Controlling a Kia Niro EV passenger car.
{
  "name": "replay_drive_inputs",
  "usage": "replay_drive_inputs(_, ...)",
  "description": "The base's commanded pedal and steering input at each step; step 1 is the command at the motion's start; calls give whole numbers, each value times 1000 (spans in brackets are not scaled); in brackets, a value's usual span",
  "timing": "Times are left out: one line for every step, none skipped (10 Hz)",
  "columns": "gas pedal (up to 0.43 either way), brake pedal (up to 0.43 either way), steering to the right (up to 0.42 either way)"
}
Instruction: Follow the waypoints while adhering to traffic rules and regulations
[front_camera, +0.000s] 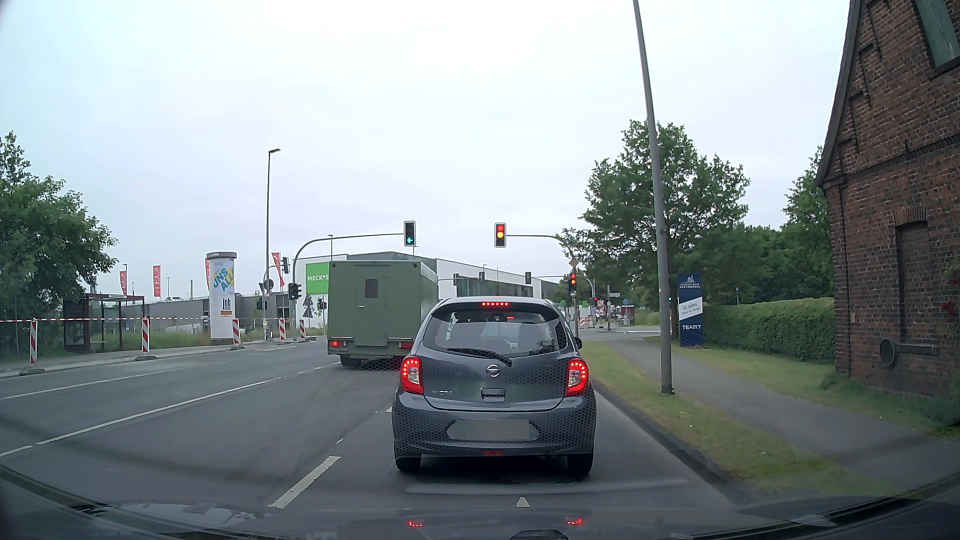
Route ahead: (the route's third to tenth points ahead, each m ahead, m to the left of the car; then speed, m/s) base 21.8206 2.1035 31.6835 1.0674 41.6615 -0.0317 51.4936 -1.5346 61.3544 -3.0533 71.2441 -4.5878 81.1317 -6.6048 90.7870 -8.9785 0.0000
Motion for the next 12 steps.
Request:
replay_drive_inputs(0, 0, -2)
replay_drive_inputs(0, 0, -2)
replay_drive_inputs(0, 0, -2)
replay_drive_inputs(0, 0, -2)
replay_drive_inputs(0, 0, -2)
replay_drive_inputs(0, 0, -1)
replay_drive_inputs(0, 0, -1)
replay_drive_inputs(0, 0, -1)
replay_drive_inputs(0, 0, -1)
replay_drive_inputs(0, 0, -2)
replay_drive_inputs(0, 0, -2)
replay_drive_inputs(0, 0, -1)
